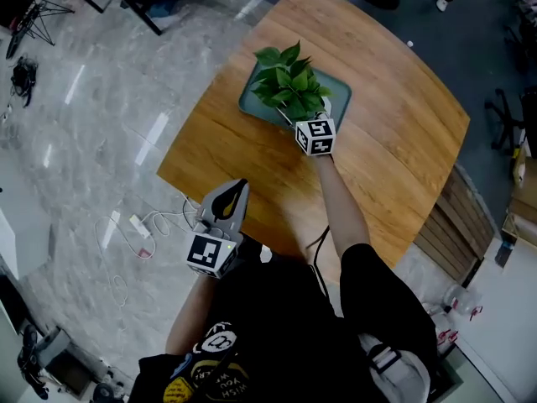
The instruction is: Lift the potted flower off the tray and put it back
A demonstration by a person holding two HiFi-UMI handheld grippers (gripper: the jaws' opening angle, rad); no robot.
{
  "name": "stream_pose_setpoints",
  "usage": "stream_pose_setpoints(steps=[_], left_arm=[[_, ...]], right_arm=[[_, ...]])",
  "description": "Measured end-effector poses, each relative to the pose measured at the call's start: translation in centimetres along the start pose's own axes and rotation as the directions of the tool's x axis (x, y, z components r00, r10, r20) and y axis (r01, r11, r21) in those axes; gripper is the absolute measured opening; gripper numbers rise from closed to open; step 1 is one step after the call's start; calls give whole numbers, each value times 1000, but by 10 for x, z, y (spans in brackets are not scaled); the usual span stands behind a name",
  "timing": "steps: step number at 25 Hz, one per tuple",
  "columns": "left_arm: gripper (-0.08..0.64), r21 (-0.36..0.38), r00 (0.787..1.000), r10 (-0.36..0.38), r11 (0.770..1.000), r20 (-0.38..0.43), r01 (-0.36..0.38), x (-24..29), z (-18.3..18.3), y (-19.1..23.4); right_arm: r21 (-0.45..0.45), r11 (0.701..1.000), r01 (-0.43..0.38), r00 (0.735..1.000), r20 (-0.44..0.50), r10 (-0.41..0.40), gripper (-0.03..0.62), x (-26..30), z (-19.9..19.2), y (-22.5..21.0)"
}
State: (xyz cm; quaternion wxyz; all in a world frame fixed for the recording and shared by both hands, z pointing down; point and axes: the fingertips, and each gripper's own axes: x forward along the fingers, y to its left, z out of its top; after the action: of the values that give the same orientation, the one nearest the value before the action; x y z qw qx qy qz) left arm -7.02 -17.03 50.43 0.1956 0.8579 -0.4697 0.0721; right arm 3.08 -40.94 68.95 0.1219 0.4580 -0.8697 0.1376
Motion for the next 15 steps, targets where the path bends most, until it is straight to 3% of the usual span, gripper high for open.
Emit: stream_pose_setpoints(steps=[6, 15], left_arm=[[-5, -14, 997, 24, 1000, -72, -25, 2, -19, 33], [-5, -42, 998, -29, 999, -61, 27, 10, -22, 33]], right_arm=[[-25, 1000, 11, 999, -31, -12, 538, 51, -29, -18], [-9, 1000, 8, 997, -77, -9, 540, 56, -44, -14]])
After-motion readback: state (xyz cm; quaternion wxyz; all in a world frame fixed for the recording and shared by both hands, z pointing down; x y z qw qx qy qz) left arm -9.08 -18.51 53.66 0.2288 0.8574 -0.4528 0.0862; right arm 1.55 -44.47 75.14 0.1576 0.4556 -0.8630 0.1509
